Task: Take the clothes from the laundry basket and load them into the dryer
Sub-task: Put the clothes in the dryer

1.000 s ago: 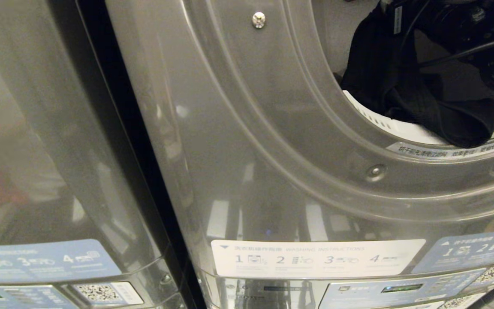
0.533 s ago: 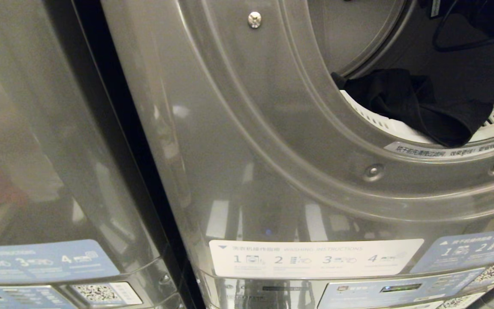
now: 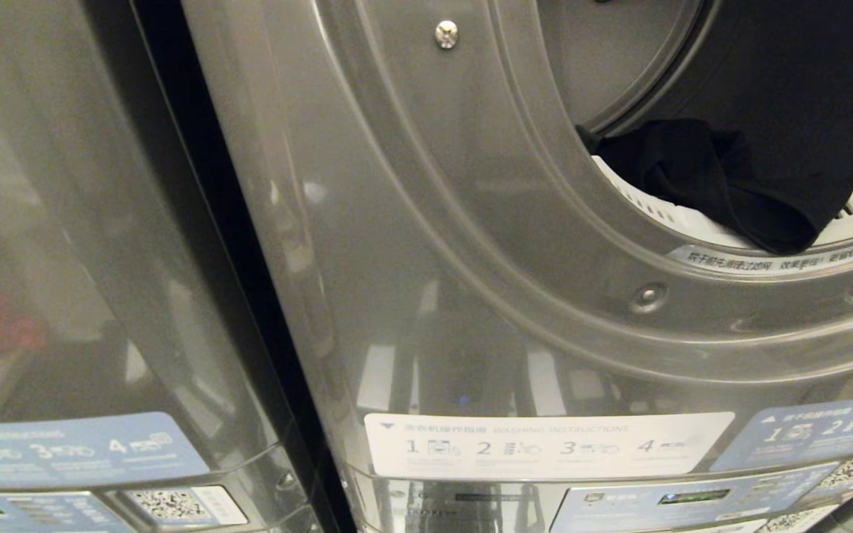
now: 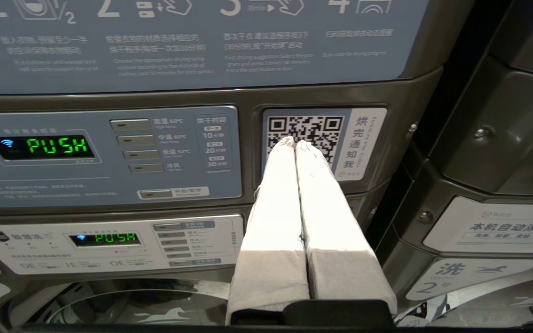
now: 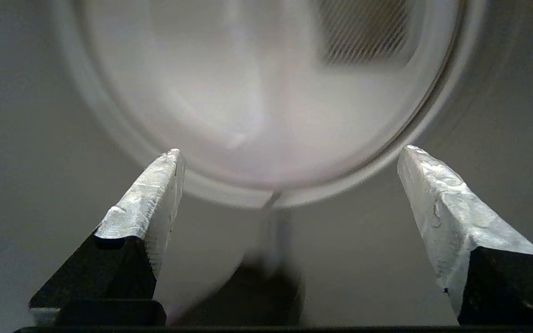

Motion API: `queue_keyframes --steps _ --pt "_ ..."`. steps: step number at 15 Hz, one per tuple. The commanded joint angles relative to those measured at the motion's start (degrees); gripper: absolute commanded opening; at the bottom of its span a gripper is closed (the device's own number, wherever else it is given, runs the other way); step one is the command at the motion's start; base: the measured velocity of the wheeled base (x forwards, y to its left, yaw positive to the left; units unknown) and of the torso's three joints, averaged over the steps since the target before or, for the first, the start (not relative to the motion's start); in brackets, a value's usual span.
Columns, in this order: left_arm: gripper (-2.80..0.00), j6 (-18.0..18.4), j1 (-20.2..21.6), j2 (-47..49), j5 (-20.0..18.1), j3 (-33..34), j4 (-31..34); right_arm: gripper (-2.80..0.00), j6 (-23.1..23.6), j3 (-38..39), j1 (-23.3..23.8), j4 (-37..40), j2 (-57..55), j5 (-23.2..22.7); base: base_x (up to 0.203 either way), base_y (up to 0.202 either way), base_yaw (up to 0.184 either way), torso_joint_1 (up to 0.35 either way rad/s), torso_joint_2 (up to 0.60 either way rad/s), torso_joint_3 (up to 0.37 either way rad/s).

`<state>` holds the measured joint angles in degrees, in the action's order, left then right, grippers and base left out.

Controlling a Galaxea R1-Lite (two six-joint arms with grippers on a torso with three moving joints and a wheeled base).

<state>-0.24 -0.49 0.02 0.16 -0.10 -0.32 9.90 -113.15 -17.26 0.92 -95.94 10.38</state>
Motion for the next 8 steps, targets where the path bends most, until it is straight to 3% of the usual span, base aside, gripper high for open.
queue_keyframes --steps 1,3,8 --pt "-2.80 -0.02 0.05 -0.02 0.02 0.01 -0.04 0.00 -4.16 0.82 -2.22 13.19 8.82 -1.68 0.000 0.000 0.000 0.000 0.00 0.000" --pt "-2.80 -0.02 0.01 -0.02 0.02 0.01 -0.04 0.00 -7.48 4.59 -4.54 17.98 13.19 -2.82 0.000 0.000 0.000 0.000 0.00 0.000" --pt "-2.80 -0.02 0.04 -0.02 0.02 0.01 -0.04 0.00 -8.34 16.67 -5.77 19.15 22.08 -5.94 0.000 0.000 0.000 0.000 0.00 0.000"
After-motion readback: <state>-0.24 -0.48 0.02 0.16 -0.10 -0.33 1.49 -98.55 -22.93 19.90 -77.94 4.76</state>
